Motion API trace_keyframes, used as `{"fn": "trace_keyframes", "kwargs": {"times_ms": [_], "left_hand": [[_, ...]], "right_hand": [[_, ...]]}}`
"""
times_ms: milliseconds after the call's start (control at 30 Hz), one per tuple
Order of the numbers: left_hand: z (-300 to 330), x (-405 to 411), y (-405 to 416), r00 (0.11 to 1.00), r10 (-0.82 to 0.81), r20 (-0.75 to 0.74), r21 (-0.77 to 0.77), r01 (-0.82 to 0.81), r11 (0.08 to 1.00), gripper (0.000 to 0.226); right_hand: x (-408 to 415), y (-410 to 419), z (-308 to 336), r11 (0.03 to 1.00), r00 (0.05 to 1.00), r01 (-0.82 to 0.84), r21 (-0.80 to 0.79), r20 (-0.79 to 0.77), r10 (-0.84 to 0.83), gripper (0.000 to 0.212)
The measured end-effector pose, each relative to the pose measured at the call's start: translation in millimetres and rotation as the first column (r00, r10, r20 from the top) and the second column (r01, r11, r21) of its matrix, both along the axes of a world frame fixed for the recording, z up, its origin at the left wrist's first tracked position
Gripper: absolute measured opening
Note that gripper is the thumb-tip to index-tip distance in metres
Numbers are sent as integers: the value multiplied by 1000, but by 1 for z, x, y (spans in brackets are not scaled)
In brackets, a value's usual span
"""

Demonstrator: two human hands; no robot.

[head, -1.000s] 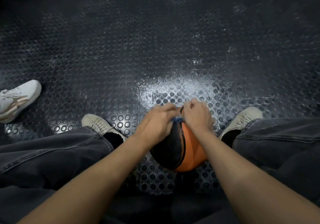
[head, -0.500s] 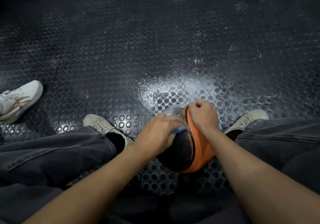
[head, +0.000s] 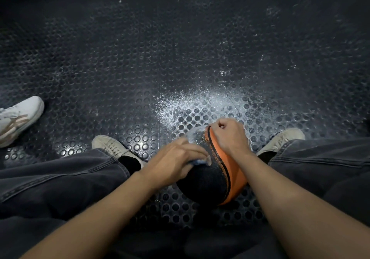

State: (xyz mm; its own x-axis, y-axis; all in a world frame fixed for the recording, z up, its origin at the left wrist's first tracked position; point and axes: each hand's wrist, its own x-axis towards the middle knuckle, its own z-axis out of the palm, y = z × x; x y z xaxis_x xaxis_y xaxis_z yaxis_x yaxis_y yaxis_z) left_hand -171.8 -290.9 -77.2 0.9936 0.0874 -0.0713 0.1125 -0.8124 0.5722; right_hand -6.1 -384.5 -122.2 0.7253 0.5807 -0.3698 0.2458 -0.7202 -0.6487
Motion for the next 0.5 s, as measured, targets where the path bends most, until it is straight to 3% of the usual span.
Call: {"fn": "trace_keyframes", "kwargs": {"times_ms": [167,333,500], "left_hand": [[-17,35,-3,966,243,90,-33,-241,970,21],[-13,-20,18,997,74,16,-89,-72,993,28],[-18,6,7,990,102,101,-40,-98,994,28]], "right_hand": [[-16,10,5,986,997,70,-149,40,-65,32],[-21,7,7,991,997,46,-123,71,-38,28],[-5,8,4,995,999,36,-88,32,-33,29]]}}
